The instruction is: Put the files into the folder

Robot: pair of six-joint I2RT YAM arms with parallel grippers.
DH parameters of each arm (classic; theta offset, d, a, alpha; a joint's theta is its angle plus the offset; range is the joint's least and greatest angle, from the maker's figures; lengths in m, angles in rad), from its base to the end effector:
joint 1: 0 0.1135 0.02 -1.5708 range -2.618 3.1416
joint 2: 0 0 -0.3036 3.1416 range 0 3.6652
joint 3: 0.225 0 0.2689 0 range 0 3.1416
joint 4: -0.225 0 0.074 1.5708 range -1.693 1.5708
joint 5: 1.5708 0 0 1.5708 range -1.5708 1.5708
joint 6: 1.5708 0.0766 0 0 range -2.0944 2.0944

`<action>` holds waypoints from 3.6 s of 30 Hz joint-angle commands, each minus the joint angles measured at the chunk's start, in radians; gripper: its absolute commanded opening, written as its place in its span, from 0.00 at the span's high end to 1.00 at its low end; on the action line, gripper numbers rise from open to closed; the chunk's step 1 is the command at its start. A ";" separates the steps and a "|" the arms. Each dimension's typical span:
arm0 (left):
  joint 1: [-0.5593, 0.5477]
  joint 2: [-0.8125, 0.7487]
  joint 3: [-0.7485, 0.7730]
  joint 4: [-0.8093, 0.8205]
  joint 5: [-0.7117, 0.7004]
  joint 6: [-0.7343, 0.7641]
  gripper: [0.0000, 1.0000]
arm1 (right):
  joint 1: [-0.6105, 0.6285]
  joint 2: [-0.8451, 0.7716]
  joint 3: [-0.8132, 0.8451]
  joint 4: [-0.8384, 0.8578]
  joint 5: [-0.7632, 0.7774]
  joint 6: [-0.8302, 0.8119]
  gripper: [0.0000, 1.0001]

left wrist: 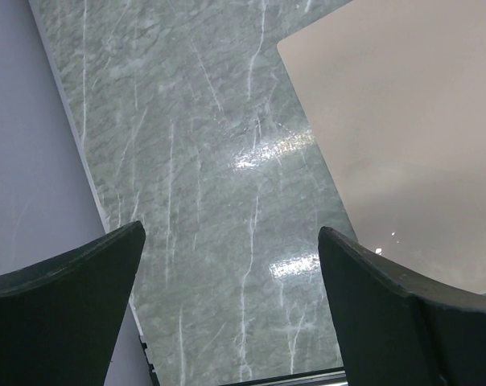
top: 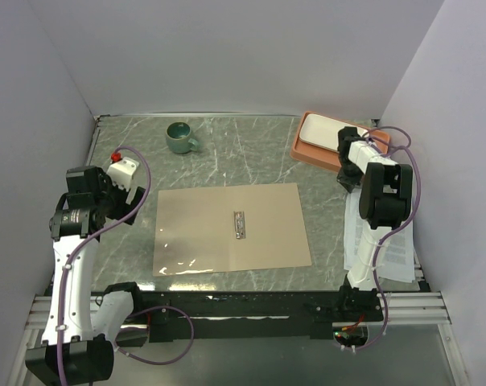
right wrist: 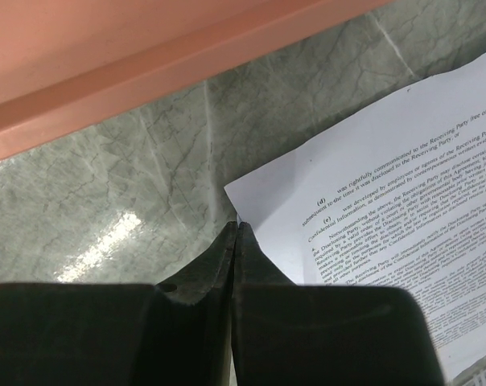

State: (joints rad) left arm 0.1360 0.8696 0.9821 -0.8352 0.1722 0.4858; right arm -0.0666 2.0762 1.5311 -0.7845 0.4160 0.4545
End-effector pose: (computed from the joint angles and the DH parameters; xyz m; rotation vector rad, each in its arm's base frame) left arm 0.1900 0.0128 0.3357 0.4847 2.2318 0.1276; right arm 0.4536 -0.0613 0.1546 0.7857 2.6706 -0.5113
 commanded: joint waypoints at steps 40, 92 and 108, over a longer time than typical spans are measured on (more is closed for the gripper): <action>0.001 -0.104 0.017 -0.013 -0.030 0.033 0.04 | 0.653 0.054 0.391 -0.323 -0.154 0.423 1.00; -0.070 0.229 0.018 0.104 0.133 -0.230 0.04 | 0.217 -0.338 -0.223 -0.072 -0.244 0.173 0.07; -0.072 0.206 0.038 0.090 0.107 -0.202 0.04 | 0.195 -0.347 -0.339 0.014 -0.411 0.078 0.29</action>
State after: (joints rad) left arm 0.0677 1.0996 0.9821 -0.7456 0.2863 0.2722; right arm 0.1356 1.7626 1.2018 -0.7898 0.0231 0.5465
